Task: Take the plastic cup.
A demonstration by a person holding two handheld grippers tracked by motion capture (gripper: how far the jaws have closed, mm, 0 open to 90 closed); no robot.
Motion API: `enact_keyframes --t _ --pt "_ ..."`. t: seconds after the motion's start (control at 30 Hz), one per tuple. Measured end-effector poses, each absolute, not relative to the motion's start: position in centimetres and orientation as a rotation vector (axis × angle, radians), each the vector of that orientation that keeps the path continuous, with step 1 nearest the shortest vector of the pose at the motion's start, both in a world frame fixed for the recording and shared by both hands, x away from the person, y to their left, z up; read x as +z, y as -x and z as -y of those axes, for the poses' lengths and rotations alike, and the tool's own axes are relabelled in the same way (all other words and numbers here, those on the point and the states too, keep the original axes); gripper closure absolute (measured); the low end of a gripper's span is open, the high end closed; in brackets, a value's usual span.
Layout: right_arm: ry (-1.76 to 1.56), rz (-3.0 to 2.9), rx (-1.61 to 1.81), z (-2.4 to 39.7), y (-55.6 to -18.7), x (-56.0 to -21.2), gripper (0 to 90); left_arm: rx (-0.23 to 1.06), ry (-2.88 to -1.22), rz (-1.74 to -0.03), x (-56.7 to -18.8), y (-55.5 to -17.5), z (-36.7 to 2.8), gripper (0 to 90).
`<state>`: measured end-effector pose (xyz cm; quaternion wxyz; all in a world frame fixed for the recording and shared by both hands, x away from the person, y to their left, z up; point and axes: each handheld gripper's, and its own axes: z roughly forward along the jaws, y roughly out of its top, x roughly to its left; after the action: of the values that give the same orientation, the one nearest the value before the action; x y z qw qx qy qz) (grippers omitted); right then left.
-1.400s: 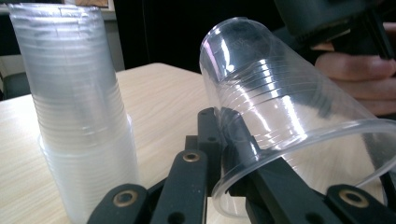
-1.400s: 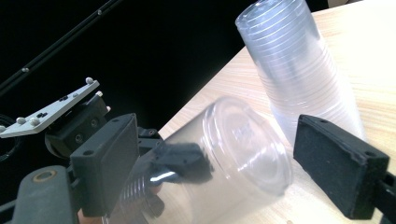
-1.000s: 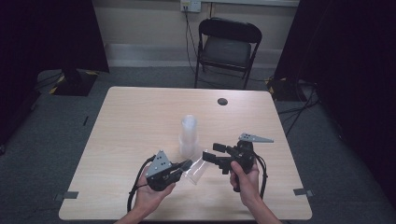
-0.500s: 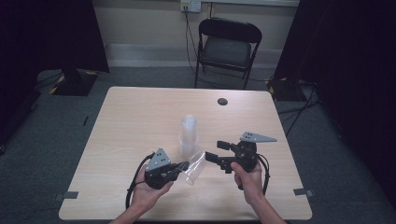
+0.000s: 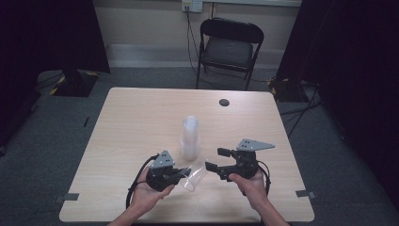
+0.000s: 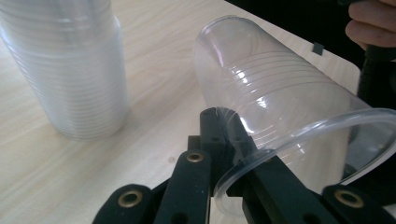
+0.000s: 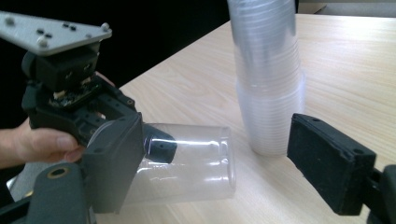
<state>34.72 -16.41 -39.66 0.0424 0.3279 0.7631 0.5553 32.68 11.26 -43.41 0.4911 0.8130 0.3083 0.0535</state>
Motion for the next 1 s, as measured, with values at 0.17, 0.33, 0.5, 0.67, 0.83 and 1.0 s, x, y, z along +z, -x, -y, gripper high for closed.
enact_keyframes --t 0.17,0.33,0.5,0.67,0.83,1.0 --pt "-0.975 -2.363 1.678 16.2 -34.3 -40.2 19.0 0.073 -1.989 -0.752 -43.8 -32.7 -11.2 90.0" --pt "-0.914 -2.405 1.623 16.2 -33.9 -40.9 24.2 0.002 -2.014 -0.796 -44.2 -33.3 -11.7 90.0" --pt "-0.806 -2.461 1.554 15.7 -33.5 -41.3 28.7 -0.040 -2.034 -0.817 -44.6 -33.7 -11.9 90.0" --pt "-0.728 -2.500 1.510 15.0 -33.3 -41.7 26.7 -0.074 -2.036 -0.808 -44.5 -33.9 -11.8 90.0" --pt "-0.631 -2.514 1.439 14.3 -32.7 -41.8 21.4 -0.102 -2.052 -0.787 -44.5 -33.8 -11.5 90.0" --pt "-0.517 -2.539 1.380 13.6 -32.1 -41.9 19.4 -0.154 -2.085 -0.781 -44.6 -34.1 -11.4 90.0"
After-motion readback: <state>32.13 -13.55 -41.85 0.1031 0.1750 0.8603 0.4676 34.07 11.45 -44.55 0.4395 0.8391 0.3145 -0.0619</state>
